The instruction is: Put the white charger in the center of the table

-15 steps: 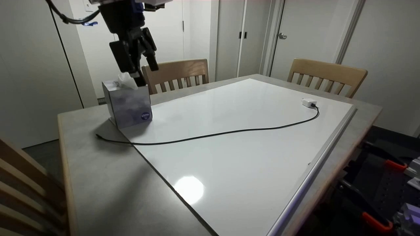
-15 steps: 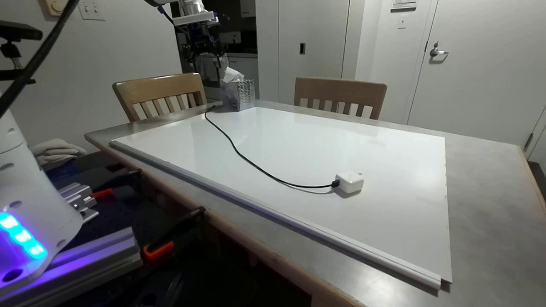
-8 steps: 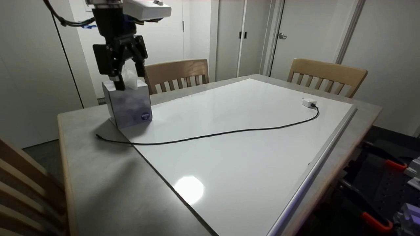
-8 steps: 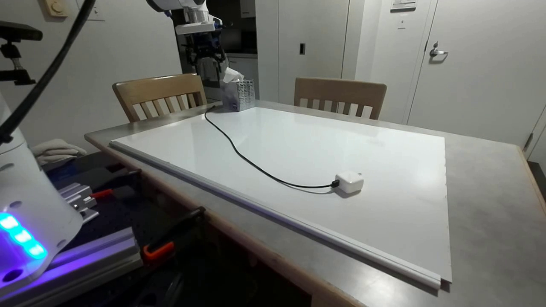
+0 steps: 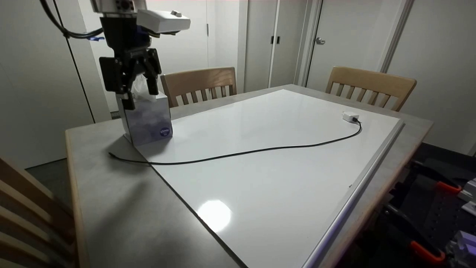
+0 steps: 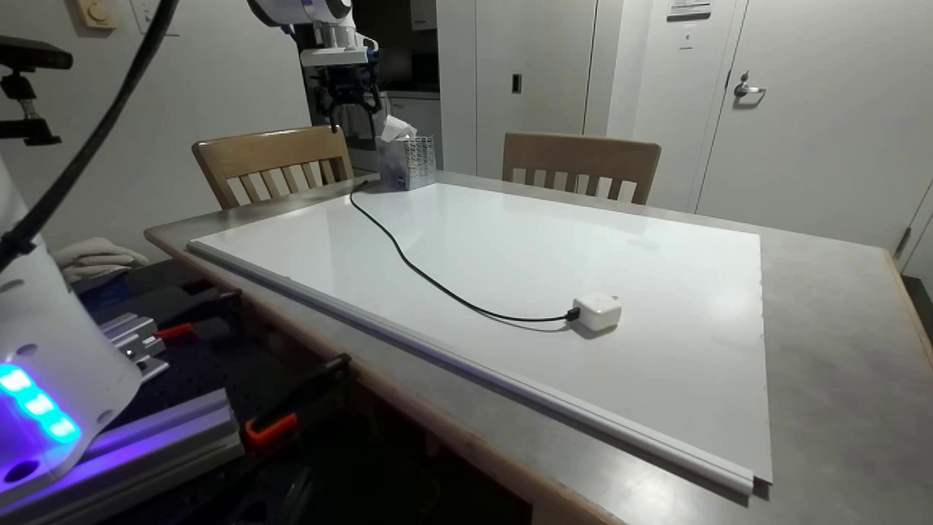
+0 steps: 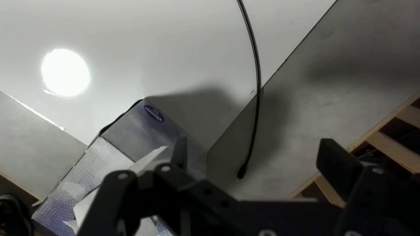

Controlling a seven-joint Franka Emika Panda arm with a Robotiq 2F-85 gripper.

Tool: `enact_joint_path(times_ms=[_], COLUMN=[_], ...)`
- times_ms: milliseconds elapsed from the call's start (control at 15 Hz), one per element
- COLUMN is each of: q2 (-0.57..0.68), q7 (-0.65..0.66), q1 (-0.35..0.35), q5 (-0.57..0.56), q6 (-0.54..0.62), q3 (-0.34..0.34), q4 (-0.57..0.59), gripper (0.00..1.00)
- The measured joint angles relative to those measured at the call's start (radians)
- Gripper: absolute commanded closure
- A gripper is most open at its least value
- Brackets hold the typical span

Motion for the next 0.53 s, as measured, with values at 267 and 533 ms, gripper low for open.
enact_joint_path(times_ms=[267,533], q2=[0.001,0.013], q7=[0.0,0.0], q1=[0.001,0.005], q5=[0.0,0.0], q6=[0.0,0.0], q3=[0.0,0.001], q4=[0.0,0.001], gripper=[0.0,0.0])
